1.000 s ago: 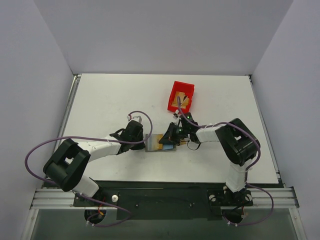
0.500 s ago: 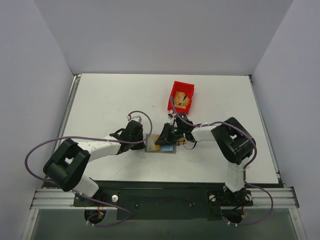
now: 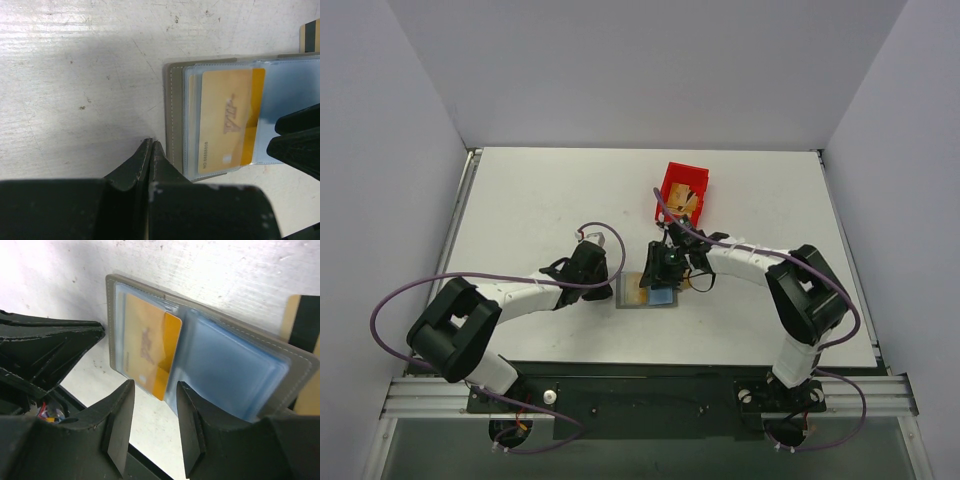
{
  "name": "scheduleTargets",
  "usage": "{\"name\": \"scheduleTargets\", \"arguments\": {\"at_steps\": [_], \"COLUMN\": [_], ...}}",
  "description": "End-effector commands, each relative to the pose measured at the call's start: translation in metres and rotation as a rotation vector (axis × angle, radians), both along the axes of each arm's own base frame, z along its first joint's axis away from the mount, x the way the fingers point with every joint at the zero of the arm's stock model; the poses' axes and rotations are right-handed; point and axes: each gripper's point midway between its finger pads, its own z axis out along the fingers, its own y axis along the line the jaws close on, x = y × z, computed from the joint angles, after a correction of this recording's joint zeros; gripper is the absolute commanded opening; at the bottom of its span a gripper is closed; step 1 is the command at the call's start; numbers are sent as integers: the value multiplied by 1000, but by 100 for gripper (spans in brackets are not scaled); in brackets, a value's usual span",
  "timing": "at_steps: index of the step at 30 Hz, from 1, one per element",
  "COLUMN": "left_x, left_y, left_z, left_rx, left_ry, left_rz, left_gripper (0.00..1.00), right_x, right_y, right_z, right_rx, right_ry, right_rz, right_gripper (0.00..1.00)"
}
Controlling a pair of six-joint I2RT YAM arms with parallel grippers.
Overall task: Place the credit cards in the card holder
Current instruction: Insert the credit card into the card holder.
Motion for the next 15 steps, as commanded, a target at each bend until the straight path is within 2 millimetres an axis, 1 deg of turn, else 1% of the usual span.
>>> {"name": "scheduleTargets", "arguments": {"at_steps": [1, 4, 6, 8, 9, 10, 11, 15], "left_x": [1, 2, 3, 3, 3, 4, 3, 6], "left_y": [-6, -8, -8, -8, -9, -9, -9, -11], "left_z": [0, 0, 1, 1, 1, 1, 1, 2], "left_rx": [-20, -23, -22, -21, -22, -22, -20, -24], "left_ry": [2, 2, -2, 0, -1, -2, -1, -4], "left_rz": [-9, -13, -14, -19, -21, -19, -21, -23], "left_gripper": [0, 0, 0, 0, 0, 0, 0, 0], "right_x": [0, 0, 3, 4, 3, 4, 4, 9], "right_y": [-20, -26, -27, -24, -24, -23, -23, -20], "right_z": [9, 9, 9, 7, 3, 3, -1, -7], "right_rx": [-120, -152, -157, -157, -159, -156, -163, -172], "right_ry": [-28, -39, -47, -42, -30, -30, -24, -13], "right_rz": [9, -3, -5, 4, 7, 8, 9, 8], "right_gripper": [35, 35, 32, 23, 16, 13, 8, 2]}}
